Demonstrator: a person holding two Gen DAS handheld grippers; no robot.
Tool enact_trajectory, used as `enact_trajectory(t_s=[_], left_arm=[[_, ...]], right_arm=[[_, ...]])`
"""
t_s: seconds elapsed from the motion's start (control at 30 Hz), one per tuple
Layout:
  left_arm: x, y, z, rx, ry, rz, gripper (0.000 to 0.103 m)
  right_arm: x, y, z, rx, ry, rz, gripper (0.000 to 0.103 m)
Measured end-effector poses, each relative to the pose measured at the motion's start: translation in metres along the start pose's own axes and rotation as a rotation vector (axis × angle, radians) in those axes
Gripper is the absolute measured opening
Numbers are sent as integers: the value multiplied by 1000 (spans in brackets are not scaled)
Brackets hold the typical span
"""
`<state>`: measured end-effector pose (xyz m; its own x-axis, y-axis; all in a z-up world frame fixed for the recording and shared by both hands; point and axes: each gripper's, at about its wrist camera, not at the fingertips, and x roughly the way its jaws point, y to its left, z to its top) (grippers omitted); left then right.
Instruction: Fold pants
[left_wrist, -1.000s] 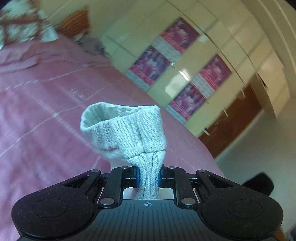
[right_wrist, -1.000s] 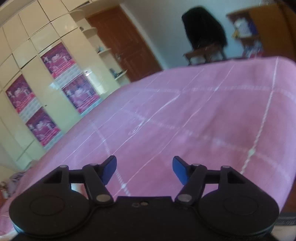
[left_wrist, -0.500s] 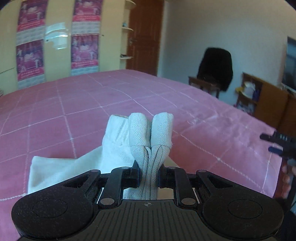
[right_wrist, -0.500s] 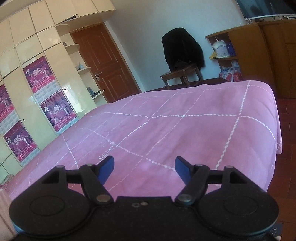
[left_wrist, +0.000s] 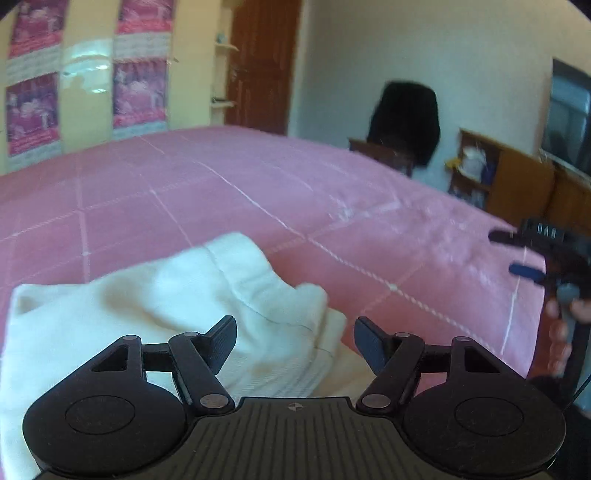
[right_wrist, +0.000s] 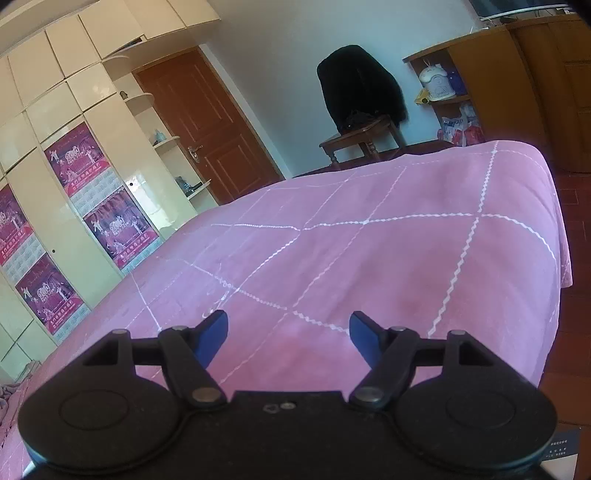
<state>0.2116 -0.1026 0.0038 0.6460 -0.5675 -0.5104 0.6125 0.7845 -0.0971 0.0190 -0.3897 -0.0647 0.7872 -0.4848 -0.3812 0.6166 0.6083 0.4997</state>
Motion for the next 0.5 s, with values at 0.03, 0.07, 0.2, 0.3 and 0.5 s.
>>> enact_trajectory(t_s=[0.03,0.07,0.2,0.3,0.5], left_arm=[[-22,13,-5,-34,-39,39,71],[-44,25,-13,-60,-69,87,71],[-117,83,-62,-159,-79,303,71],[-144,106,-95,-190,-19,346,71],[-108,108,-109,-197,49,281,71]], right_arm=[[-1,0,0,1,-1,5,74],[-2,0,0,0,0,14,74],[-4,10,-3,-46,12,54,74],[-11,27,-10,-63,70,140,73],[-26,92,-54,-134,299,435,73]])
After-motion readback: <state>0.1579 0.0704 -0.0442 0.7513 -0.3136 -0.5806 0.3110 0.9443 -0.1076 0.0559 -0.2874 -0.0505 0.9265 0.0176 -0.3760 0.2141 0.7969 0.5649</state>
